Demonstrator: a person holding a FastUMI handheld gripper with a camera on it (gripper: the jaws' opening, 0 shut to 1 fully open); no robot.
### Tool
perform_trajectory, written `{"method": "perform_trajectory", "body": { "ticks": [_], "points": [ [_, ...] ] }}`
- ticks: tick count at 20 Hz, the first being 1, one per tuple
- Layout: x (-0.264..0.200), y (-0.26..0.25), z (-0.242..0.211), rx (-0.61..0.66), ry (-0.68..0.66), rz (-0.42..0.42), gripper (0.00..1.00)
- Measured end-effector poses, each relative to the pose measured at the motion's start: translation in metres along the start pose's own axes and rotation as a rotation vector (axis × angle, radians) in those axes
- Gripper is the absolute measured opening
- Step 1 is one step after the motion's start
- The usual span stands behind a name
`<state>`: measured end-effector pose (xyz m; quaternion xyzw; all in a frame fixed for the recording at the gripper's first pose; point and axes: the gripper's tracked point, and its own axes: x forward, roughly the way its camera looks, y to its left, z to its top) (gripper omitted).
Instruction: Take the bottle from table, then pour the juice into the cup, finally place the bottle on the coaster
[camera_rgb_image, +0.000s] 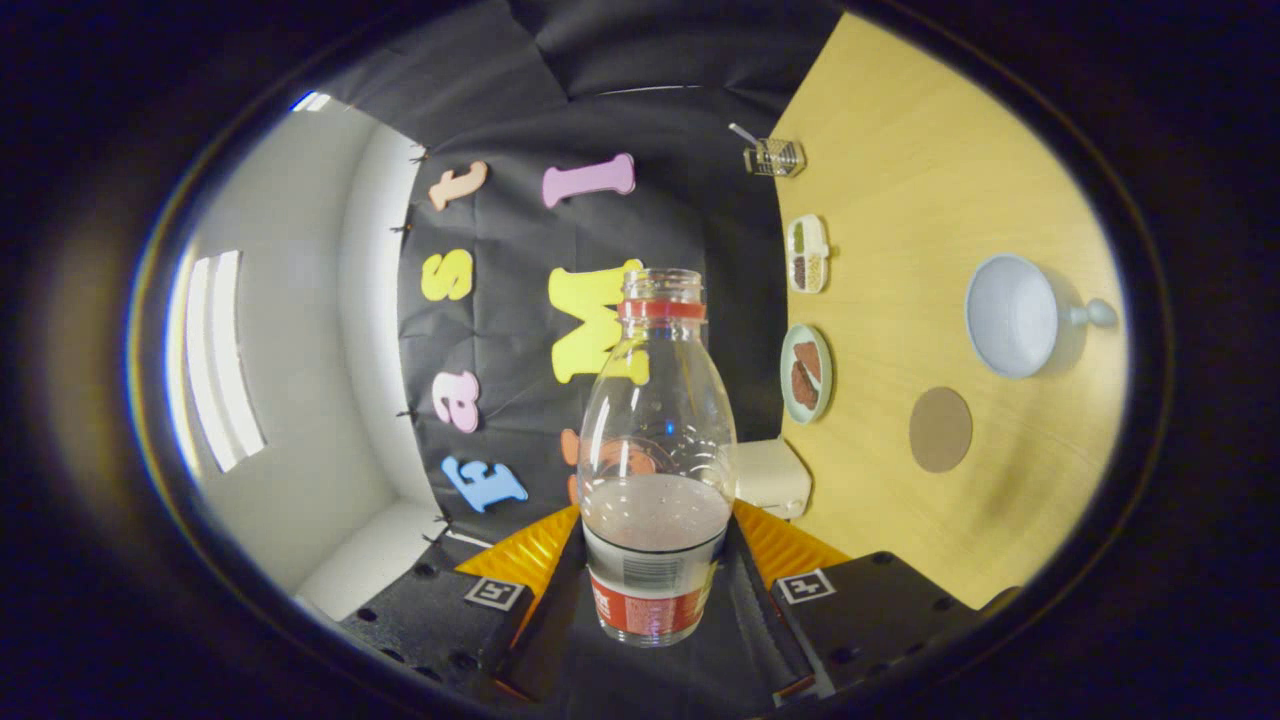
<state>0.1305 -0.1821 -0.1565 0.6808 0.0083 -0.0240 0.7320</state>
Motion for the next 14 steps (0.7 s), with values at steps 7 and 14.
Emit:
{"method": "perform_trajectory", "body": {
  "ticks": [7,14],
  "points": [
    [-0.019,0.022,0.008,-0.412,0.003,-0.006,0.77],
    [-0.039,0.07,0.026,-0.824,-0.046,0.029,0.77]
  ]
}}
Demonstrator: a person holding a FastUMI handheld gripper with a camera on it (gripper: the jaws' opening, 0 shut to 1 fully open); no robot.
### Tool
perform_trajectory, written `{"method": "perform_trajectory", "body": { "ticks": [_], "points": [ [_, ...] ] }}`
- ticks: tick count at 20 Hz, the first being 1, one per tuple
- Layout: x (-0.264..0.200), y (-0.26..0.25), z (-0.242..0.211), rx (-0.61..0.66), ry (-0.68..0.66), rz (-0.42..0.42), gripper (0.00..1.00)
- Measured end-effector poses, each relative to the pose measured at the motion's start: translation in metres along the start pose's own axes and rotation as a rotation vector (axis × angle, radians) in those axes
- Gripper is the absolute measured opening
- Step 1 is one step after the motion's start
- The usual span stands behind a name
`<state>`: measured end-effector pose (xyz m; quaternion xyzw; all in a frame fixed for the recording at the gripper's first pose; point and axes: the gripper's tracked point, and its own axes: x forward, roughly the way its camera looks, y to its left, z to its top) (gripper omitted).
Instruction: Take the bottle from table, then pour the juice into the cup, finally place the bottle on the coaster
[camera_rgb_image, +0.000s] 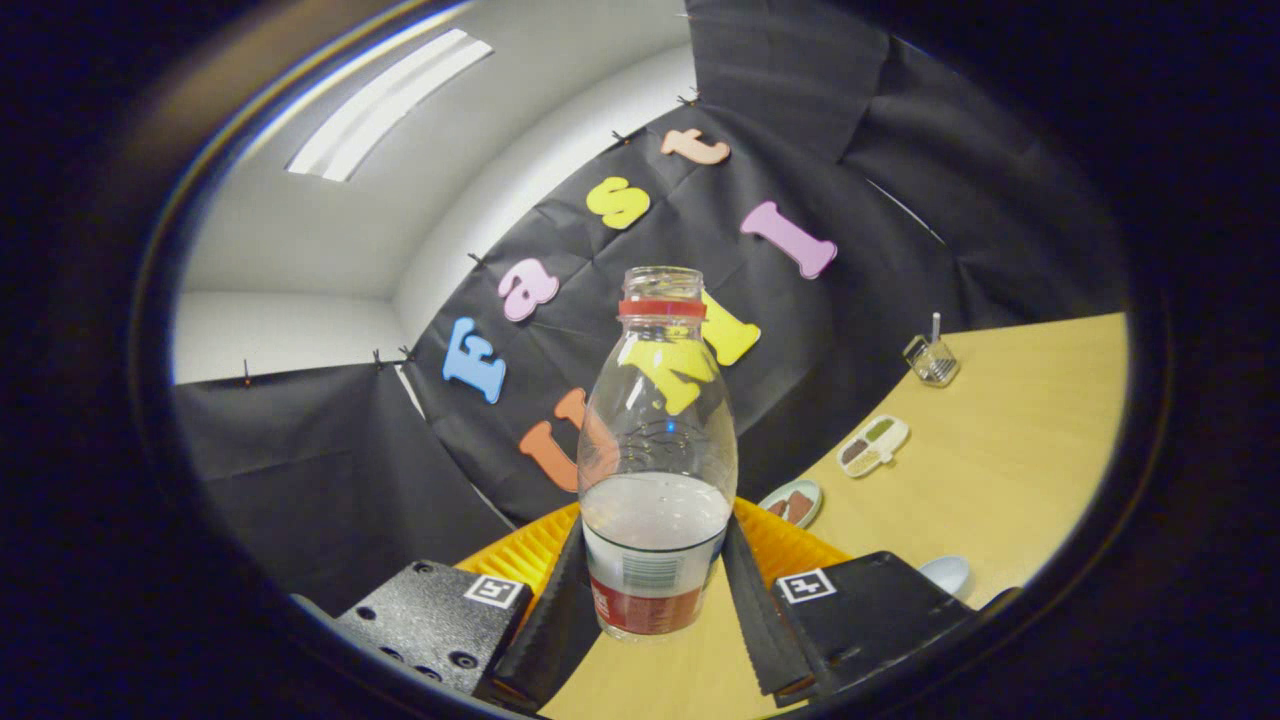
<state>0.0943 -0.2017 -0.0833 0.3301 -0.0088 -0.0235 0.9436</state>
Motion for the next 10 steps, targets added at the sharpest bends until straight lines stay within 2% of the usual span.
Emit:
{"method": "perform_trajectory", "body": {
  "ticks": [6,10],
  "points": [
    [-0.0074,0.001,0.0085,-0.231,0.0,-0.042,0.77],
    [-0.0006,-0.0013,0.0031,-0.418,0.013,-0.11,0.77]
  ]
}}
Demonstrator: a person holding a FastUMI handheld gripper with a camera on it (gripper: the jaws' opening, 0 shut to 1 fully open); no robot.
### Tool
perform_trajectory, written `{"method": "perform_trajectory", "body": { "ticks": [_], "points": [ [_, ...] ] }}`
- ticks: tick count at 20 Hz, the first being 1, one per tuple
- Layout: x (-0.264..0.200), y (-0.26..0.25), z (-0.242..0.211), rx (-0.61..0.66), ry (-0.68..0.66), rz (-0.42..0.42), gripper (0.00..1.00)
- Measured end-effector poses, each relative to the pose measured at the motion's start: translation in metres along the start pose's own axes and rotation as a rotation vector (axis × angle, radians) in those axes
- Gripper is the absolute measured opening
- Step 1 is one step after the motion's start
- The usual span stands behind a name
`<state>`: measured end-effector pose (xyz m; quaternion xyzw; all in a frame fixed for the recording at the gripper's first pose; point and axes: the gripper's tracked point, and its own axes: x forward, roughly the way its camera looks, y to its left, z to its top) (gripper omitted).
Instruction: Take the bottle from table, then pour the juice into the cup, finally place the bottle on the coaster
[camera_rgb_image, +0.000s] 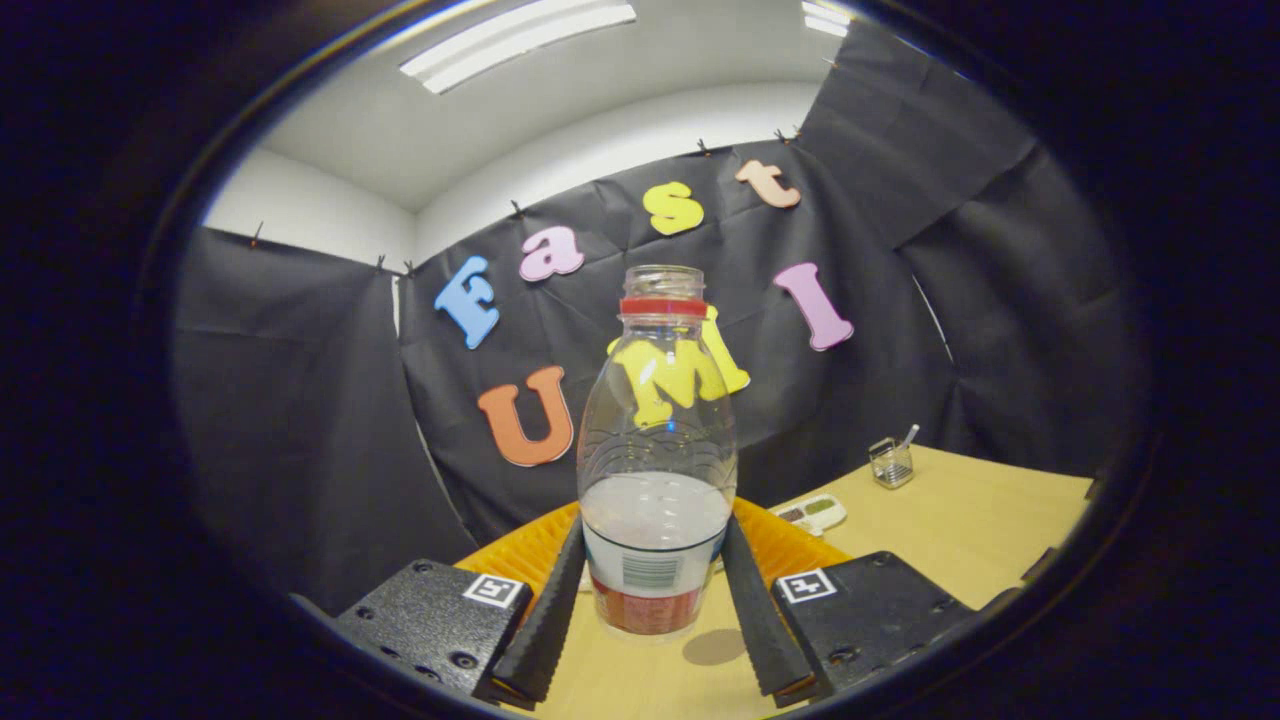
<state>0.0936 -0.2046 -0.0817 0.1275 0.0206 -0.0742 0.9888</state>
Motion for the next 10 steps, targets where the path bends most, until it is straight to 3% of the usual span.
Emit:
{"method": "perform_trajectory", "body": {
  "ticks": [5,10],
  "points": [
    [0.018,0.013,-0.025,-0.181,0.012,-0.041,0.78],
    [0.045,0.017,-0.057,-0.212,0.055,-0.015,0.78]
  ]
}}
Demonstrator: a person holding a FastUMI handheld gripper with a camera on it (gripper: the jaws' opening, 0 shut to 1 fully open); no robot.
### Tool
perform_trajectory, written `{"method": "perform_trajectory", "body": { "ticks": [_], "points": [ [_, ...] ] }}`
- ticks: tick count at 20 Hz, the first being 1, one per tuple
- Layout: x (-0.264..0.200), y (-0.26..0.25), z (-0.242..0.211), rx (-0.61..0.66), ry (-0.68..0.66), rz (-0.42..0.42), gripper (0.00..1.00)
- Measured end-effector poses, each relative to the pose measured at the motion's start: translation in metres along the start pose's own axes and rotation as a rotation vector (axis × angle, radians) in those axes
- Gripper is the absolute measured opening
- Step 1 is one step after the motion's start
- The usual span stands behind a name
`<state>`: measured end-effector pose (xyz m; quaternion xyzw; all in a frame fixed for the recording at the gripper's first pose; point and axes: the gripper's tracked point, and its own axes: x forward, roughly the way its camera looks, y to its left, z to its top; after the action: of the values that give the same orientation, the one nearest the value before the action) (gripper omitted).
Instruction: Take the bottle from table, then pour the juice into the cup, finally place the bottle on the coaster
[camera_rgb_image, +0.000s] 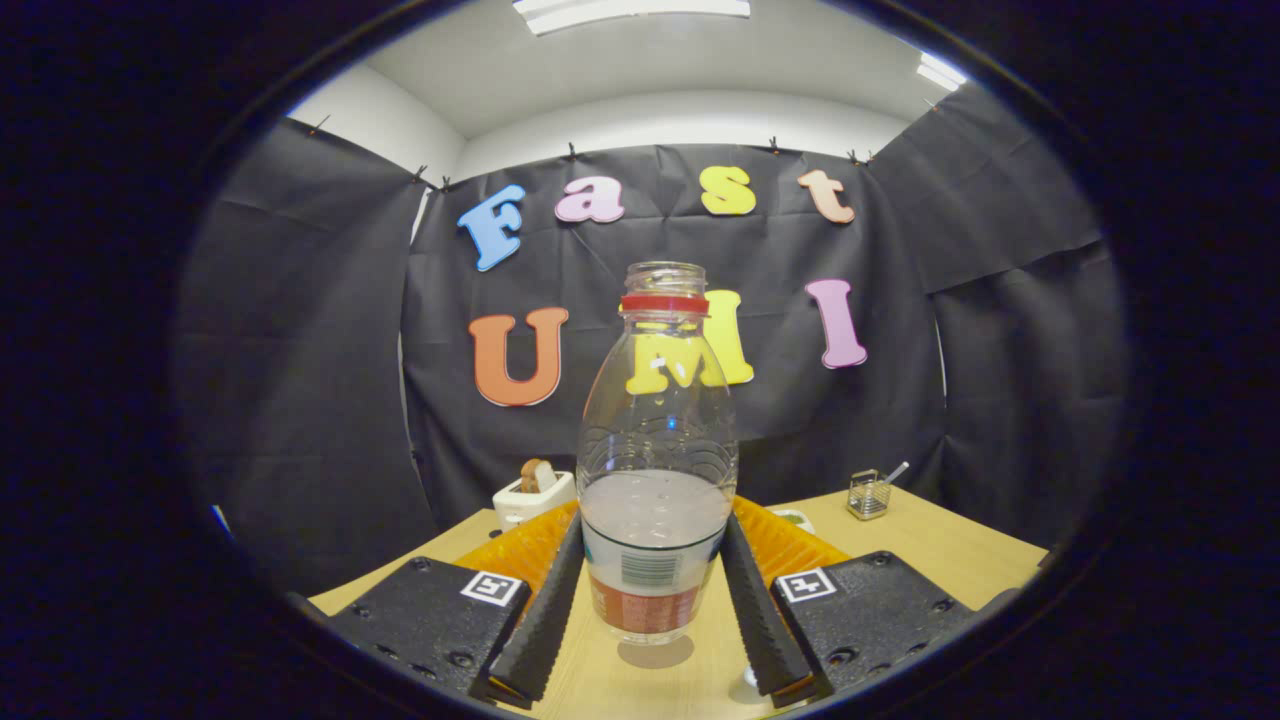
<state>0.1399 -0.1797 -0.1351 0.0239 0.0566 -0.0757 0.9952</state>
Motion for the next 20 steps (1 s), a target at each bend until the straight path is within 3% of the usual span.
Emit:
{"method": "perform_trajectory", "body": {
  "ticks": [9,20],
  "points": [
    [0.061,0.006,-0.075,-0.041,0.083,-0.015,0.78],
    [0.096,-0.002,-0.15,-0.089,0.156,-0.043,0.78]
  ]
}}
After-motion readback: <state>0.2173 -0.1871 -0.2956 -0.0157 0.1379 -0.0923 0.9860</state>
